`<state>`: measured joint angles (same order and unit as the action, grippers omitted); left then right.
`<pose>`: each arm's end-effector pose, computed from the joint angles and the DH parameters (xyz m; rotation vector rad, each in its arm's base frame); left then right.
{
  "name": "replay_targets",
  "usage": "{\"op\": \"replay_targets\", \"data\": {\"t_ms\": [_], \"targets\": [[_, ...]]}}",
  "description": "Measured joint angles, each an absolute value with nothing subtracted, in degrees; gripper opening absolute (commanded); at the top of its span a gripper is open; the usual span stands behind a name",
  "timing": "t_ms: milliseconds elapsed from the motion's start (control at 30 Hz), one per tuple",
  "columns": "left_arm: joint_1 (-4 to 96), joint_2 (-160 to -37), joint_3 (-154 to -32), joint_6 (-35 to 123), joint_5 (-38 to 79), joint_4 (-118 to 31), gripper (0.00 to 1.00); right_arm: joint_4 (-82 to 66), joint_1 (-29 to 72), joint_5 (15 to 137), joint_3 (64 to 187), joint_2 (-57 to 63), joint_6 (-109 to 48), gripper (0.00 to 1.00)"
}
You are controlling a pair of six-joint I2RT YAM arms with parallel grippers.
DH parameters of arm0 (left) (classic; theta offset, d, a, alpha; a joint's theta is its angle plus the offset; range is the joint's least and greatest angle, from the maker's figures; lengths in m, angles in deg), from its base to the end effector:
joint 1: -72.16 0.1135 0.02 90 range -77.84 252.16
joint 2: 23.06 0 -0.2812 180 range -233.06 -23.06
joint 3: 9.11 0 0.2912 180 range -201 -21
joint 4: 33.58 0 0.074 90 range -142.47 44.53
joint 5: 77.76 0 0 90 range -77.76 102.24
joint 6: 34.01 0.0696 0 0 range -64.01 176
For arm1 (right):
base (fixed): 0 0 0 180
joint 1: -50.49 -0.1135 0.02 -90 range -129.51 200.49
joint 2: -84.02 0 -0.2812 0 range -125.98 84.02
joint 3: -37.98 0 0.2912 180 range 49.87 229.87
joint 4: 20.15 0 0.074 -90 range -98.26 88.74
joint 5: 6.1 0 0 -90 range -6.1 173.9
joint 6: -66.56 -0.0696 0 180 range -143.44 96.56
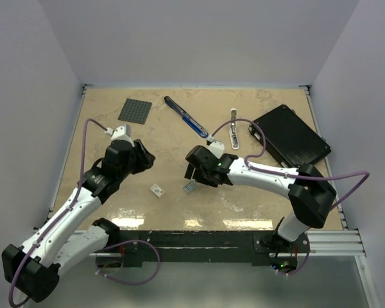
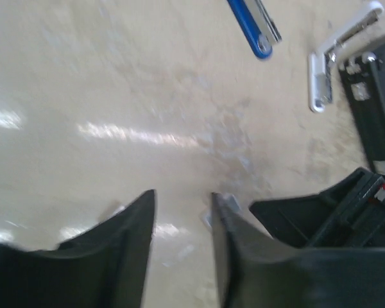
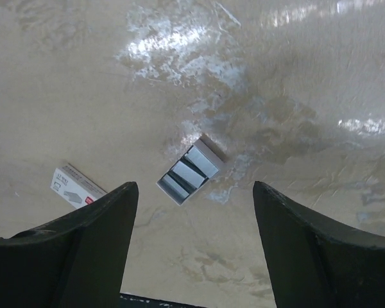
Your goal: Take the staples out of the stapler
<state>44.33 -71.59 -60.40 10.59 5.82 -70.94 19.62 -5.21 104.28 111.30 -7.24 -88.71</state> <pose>0.2181 -0.1063 0.2569 -0.4062 2.1979 -0.5990 0.2328 0.2983 0.1872 0.3424 2.5116 0.4135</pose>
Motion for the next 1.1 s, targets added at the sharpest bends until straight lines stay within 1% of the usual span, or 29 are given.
{"op": "replay_targets", "data": {"t_ms": [33,67,100,200,267,367,400,433,533,700,1100], "targets": [[44.3,-72.3,-62.8,12.4,2.7,-71.7,0.64,20.6,-5.2,103.9,111.9,-7.9,-90.3,0.66],[44.3,-73.0,-64.8,14.4,-0.1,-72.2,0.66,21.8,-5.2,103.7,112.4,-8.5,-92.3,0.64],[44.4,-73.6,-66.5,16.6,-2.7,-72.8,0.72,22.9,-5.3,103.6,112.9,-8.9,-94.7,0.63],[44.4,-74.2,-69.0,22.3,-9.1,-73.9,0.78,25.2,-5.4,103.2,113.7,-9.0,-99.4,0.64],[44.4,-73.2,-69.1,26.4,-12.6,-74.3,0.79,26.5,-5.4,102.6,114.2,-9.1,-102.2,0.67],[44.4,-69.4,-67.7,31.2,-17.5,-73.9,0.82,29.1,-5.4,101.7,116.5,-11.1,-105.5,0.68],[44.4,-67.8,-66.9,32.0,-18.5,-73.7,0.85,29.7,-5.4,101.4,117.4,-12.2,-106.1,0.68],[44.4,-65.9,-65.7,32.8,-19.1,-73.3,0.86,30.8,-5.4,100.9,118.9,-13.7,-106.9,0.69],[44.4,-60.4,-63.0,34.5,-19.7,-73.5,0.87,33.1,-5.4,99.6,123.0,-18.6,-108.3,0.69],[44.4,-56.0,-62.5,35.6,-21.1,-73.3,0.87,36.5,-5.4,97.9,126.8,-24.0,-110.2,0.69],[44.4,-55.4,-62.3,36.2,-20.7,-73.0,0.85,42.3,-5.4,96.6,132.2,-29.7,-113.9,0.69]]}}
